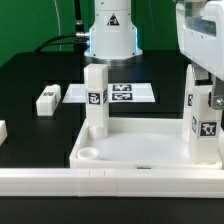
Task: Assemble desk
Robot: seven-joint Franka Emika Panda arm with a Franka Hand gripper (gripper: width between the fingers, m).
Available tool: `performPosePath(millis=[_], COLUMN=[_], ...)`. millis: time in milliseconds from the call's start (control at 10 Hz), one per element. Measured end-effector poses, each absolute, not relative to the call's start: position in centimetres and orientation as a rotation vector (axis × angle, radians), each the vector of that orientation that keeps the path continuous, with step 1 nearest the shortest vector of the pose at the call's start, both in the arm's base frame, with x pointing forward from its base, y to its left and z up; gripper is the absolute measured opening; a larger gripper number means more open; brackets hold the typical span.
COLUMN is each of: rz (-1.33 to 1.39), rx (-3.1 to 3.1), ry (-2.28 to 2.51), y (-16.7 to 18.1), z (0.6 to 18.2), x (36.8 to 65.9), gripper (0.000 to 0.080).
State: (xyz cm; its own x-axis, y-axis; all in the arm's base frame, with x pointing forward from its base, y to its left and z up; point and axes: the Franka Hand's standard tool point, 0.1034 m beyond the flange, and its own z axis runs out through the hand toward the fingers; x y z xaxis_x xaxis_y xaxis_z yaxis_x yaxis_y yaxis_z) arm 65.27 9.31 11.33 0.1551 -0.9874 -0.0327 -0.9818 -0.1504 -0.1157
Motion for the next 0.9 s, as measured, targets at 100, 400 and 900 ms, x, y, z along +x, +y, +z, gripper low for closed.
performPosePath(millis=[100,400,900], rz=[-0.083,-0.11,-0.155], rx=[-2.384,-2.683,-3.028], ry=[1.883,1.48,0.678], y=[9.36,9.54,9.62], z=[11.32,11.39,11.58], x=[65.23,65.24,65.42], gripper=[0.0643,0.0648,0.0649])
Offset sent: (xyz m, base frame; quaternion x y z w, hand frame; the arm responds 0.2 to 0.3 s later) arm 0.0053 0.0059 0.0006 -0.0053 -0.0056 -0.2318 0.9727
